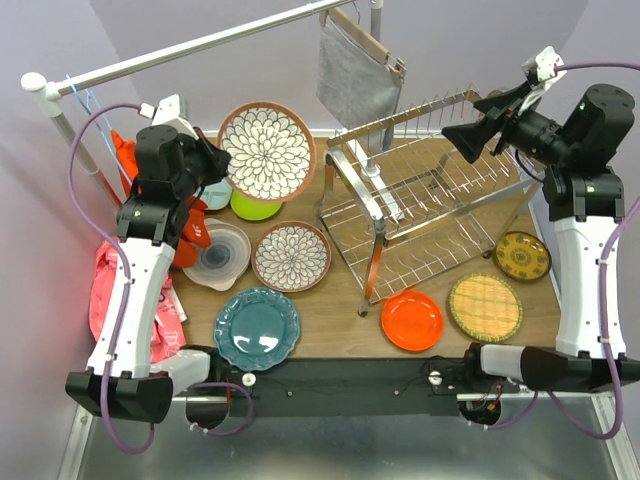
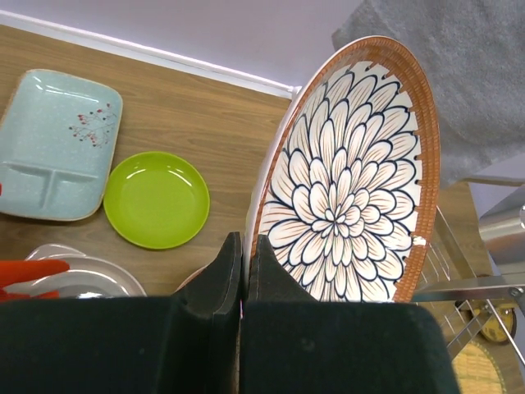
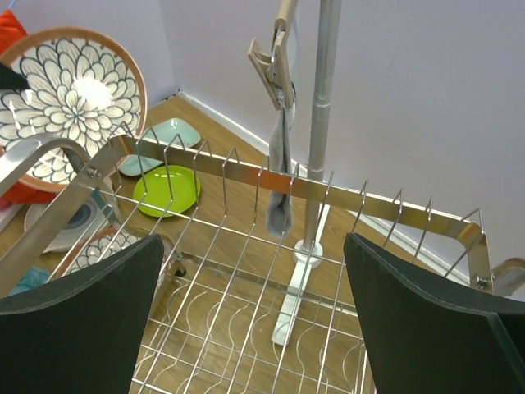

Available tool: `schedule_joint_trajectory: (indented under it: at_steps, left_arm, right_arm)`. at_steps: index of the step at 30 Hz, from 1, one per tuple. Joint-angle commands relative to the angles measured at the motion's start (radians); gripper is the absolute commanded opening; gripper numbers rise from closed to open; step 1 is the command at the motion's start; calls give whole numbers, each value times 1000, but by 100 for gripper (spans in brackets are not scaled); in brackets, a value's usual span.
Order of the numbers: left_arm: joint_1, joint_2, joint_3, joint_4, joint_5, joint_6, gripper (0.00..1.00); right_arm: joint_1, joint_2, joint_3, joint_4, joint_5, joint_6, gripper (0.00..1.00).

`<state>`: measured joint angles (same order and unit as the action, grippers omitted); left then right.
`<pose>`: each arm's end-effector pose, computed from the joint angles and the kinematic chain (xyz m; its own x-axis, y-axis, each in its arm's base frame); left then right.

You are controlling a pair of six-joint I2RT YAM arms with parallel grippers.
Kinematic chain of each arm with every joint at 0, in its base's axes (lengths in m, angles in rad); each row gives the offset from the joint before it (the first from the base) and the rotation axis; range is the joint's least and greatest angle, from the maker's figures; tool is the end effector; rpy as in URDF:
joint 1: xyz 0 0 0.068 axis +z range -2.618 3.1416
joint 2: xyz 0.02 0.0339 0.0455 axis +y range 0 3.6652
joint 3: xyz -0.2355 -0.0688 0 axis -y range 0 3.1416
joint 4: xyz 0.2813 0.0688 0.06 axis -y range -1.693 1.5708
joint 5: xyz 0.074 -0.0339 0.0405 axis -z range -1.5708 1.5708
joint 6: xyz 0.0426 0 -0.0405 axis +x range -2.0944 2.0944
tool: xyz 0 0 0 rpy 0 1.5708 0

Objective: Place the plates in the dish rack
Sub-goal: Pass the plate from the left arm to the right

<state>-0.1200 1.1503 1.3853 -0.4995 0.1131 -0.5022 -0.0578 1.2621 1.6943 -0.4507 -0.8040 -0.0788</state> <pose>0.2930 -0.0402 0.4219 -0.3368 -0.4411 -0.8318 0.0741 0.8683 -0.4905 0.2836 0.0143 0.5083 0.0350 -0.0567 -0.9978 -0.6781 0.7321 -0.0654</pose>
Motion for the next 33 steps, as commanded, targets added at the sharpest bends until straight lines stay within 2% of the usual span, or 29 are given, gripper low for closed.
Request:
schedule_joint_trajectory:
  at_steps: [1, 8, 14, 23, 30, 33]
  left_arm:
    - [0, -73, 136, 42, -75, -48, 0]
    - [0, -87, 274, -28, -89, -71, 0]
    - [0, -75, 360, -45, 11, -140, 0]
    - [0, -1, 511, -33, 169, -248, 0]
    - [-3, 42, 544, -25, 260, -314, 0]
    - [-1, 49, 557, -37, 258, -318, 0]
  right_arm:
    - [4, 55, 68, -16, -76, -41, 100]
    - [18, 167, 214, -42, -179, -78, 100]
    - [102, 259, 347, -111, -167, -214, 99]
    - [318, 301, 466, -144, -40, -478, 99]
    - [582, 280, 444, -140, 205, -741, 100]
    - [642, 264, 430, -125, 267, -808, 100]
